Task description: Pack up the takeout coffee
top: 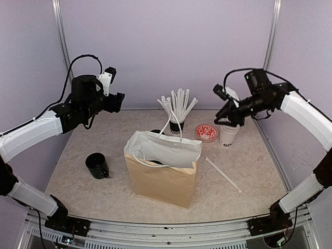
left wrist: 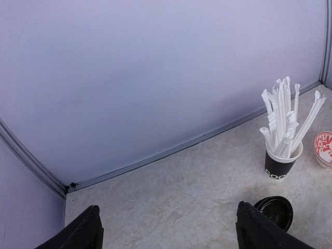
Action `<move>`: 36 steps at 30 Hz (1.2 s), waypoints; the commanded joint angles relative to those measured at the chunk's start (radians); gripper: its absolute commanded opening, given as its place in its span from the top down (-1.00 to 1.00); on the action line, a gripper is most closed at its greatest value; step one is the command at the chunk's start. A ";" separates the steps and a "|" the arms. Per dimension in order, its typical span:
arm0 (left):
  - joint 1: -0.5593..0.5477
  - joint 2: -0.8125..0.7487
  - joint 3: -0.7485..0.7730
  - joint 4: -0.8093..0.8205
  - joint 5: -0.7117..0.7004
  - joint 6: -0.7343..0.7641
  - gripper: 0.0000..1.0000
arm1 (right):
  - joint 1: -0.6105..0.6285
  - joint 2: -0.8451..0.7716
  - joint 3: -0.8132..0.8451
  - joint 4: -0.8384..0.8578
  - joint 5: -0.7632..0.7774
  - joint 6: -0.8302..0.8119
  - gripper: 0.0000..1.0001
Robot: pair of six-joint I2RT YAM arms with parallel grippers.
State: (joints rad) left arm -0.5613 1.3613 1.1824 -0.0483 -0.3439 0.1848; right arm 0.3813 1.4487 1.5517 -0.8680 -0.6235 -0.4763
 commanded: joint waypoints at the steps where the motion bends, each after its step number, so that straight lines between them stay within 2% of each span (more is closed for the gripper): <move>1: 0.007 -0.002 0.009 -0.017 -0.054 0.008 -0.73 | -0.007 -0.045 -0.332 -0.025 0.273 -0.061 0.17; 4: 0.009 0.003 0.012 -0.022 -0.060 0.010 -0.74 | -0.007 -0.042 -0.452 -0.007 0.330 -0.057 0.07; 9: 0.009 0.010 0.017 -0.034 -0.052 0.004 -0.74 | -0.003 0.027 -0.549 0.057 0.378 -0.025 0.05; 17: 0.009 0.016 0.025 -0.046 -0.055 0.002 -0.75 | 0.029 0.175 -0.527 0.130 0.399 0.028 0.04; 24: 0.009 0.022 0.034 -0.063 -0.057 0.005 -0.75 | 0.077 0.298 -0.488 0.150 0.439 0.061 0.13; 30: 0.008 0.018 0.037 -0.071 -0.055 0.006 -0.76 | 0.107 0.359 -0.474 0.152 0.478 0.073 0.47; 34: 0.008 0.017 0.037 -0.071 -0.055 0.006 -0.76 | 0.110 0.383 -0.468 0.148 0.485 0.081 0.98; 36: 0.009 0.017 0.037 -0.073 -0.056 0.009 -0.76 | 0.110 0.374 -0.458 0.138 0.488 0.086 1.00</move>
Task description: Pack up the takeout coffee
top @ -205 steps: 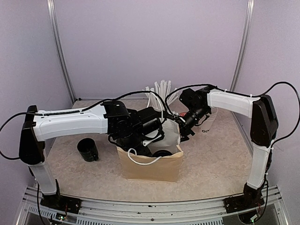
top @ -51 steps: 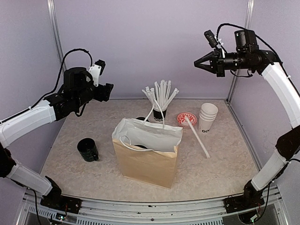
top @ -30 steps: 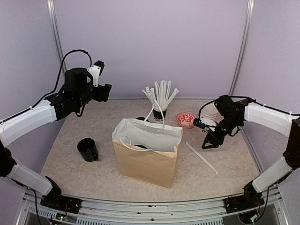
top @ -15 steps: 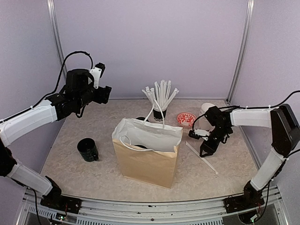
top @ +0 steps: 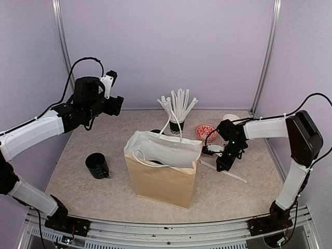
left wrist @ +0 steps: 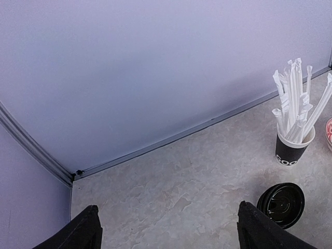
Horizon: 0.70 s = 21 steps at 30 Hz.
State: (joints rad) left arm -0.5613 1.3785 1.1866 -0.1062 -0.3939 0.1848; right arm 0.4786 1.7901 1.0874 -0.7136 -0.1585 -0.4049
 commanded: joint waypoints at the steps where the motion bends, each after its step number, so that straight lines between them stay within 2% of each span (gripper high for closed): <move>1: 0.008 0.000 0.033 -0.014 -0.006 0.011 -0.76 | 0.012 0.020 0.018 -0.027 0.018 0.015 1.00; 6: 0.009 0.010 0.036 -0.017 -0.012 0.015 -0.76 | 0.005 -0.106 0.150 -0.126 -0.101 0.003 1.00; 10: 0.010 0.016 0.038 -0.018 -0.007 0.015 -0.77 | -0.029 -0.207 0.349 -0.187 -0.319 -0.005 1.00; 13: 0.012 0.020 0.042 -0.021 -0.007 0.013 -0.76 | -0.062 -0.280 0.487 -0.143 -0.494 -0.008 1.00; 16: 0.014 0.019 0.042 -0.021 -0.005 0.012 -0.77 | -0.070 -0.361 0.524 -0.013 -0.698 0.019 1.00; 19: 0.015 0.014 0.042 -0.018 -0.004 0.010 -0.77 | -0.056 -0.309 0.654 -0.029 -0.915 0.047 1.00; 21: 0.015 0.010 0.040 -0.018 -0.003 0.008 -0.77 | -0.016 -0.282 0.706 -0.032 -0.976 0.041 1.00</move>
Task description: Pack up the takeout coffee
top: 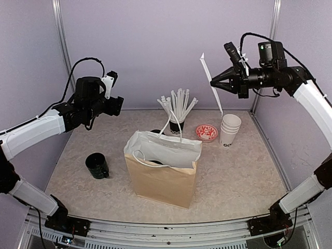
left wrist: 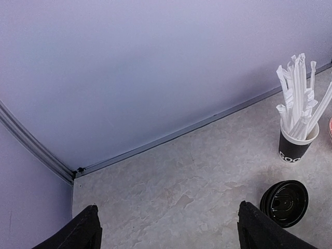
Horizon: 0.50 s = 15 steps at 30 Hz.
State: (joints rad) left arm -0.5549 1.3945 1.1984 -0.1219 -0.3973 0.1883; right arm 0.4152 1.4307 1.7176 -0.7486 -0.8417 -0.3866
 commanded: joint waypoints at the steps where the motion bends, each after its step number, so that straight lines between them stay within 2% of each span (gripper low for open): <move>1: 0.009 -0.009 0.028 -0.003 0.003 0.005 -0.77 | 0.078 0.094 0.114 -0.016 -0.311 0.007 1.00; 4: 0.009 -0.015 0.027 -0.002 0.000 0.003 -0.77 | 0.181 0.141 0.199 -0.066 -0.343 -0.021 1.00; 8: 0.009 -0.021 0.027 -0.003 -0.002 0.003 -0.77 | 0.303 0.197 0.198 -0.098 -0.309 -0.059 1.00; 15: 0.009 -0.026 0.026 -0.007 0.004 0.008 -0.78 | 0.356 0.235 0.079 -0.079 -0.246 -0.095 1.00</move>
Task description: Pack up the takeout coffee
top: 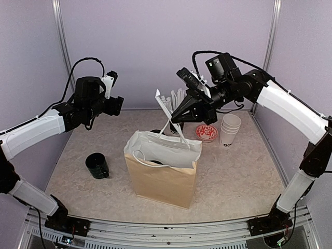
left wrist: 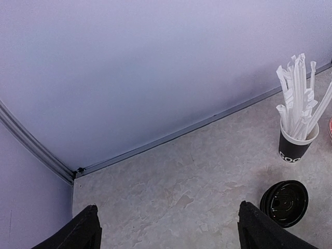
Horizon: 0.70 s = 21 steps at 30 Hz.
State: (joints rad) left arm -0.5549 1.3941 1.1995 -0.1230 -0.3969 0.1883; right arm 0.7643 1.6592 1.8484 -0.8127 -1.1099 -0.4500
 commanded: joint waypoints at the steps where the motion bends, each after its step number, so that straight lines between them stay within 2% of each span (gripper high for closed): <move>1: 0.009 -0.026 0.025 -0.008 0.003 0.008 -0.78 | 0.008 0.006 -0.066 -0.013 0.034 -0.031 1.00; 3: 0.009 -0.026 0.027 -0.007 0.003 0.011 -0.77 | 0.009 -0.002 -0.101 -0.010 0.044 -0.027 1.00; 4: 0.009 -0.024 0.027 -0.009 0.002 0.012 -0.77 | 0.009 -0.006 -0.119 -0.014 0.048 -0.031 0.88; 6: 0.009 -0.024 0.029 -0.012 0.001 0.014 -0.78 | 0.009 -0.010 -0.124 -0.033 0.065 -0.038 0.25; 8: 0.008 -0.024 0.030 -0.015 0.001 0.014 -0.78 | 0.009 -0.011 -0.087 -0.082 0.072 -0.072 0.14; 12: 0.008 -0.023 0.031 -0.018 -0.001 0.019 -0.78 | -0.031 -0.003 0.044 -0.104 0.085 -0.063 0.17; 14: 0.009 -0.022 0.030 -0.019 -0.003 0.020 -0.78 | -0.113 0.011 0.095 -0.071 0.071 -0.007 0.21; 17: 0.009 -0.024 0.032 -0.022 -0.004 0.020 -0.82 | -0.255 0.019 0.068 0.102 0.108 0.147 0.33; 19: 0.009 -0.025 0.035 -0.023 -0.007 0.006 -0.96 | -0.343 0.025 0.013 0.237 0.147 0.255 0.36; 21: 0.009 -0.032 0.035 -0.020 0.002 -0.008 -0.98 | -0.391 0.053 -0.009 0.302 0.301 0.296 0.36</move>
State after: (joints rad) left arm -0.5549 1.3941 1.2015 -0.1432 -0.3977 0.1913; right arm 0.4706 1.6646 1.8915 -0.6971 -1.0039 -0.3313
